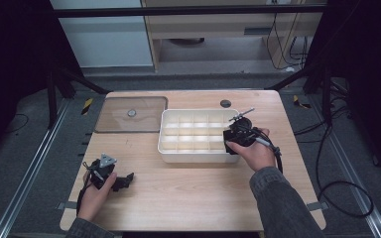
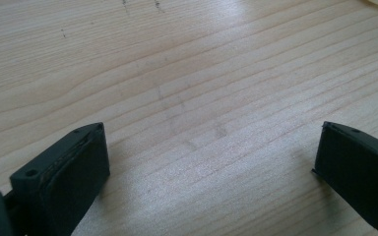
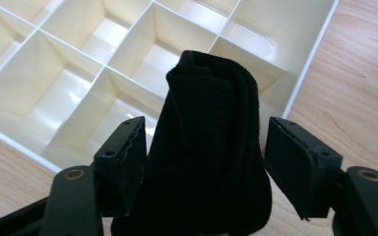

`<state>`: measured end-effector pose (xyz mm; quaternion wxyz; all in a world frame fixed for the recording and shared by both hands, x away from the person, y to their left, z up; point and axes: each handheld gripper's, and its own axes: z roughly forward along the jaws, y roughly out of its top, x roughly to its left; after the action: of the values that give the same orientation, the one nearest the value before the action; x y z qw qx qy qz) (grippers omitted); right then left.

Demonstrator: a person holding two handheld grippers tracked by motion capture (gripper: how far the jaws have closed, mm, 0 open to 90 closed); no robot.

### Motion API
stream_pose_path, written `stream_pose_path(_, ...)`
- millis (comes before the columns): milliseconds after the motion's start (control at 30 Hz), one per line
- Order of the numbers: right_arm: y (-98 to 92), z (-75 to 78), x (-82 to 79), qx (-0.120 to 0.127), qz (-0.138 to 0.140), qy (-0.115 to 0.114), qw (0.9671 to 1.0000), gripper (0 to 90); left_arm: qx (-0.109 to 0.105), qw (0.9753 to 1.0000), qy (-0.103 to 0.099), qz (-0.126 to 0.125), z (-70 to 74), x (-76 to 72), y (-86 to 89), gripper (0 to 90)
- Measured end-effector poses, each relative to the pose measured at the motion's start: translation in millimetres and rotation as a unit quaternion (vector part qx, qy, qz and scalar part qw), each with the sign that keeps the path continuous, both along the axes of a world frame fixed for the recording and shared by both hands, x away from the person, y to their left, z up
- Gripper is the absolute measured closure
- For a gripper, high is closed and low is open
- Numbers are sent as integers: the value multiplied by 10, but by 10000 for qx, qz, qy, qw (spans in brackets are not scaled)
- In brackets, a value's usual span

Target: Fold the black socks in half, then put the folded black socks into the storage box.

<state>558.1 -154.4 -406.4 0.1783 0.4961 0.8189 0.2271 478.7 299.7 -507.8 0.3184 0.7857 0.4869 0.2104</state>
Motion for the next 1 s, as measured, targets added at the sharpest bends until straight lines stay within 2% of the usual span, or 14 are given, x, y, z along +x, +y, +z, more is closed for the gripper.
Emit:
stream_pose_path(567,-93,302,-60,408,21,-163,9990,281,-8,10000,-7,-9,-1,2,-4,0)
stream_pose_path(867,-182,549,-109,623,66,-314,9975,248,-24,10000,-17,-3,-3,-1,-11,0)
stream_pose_path(1000,-226,647,-115,685,101,-290,9972,233,-8,10000,-21,-16,-2,2,-10,0)
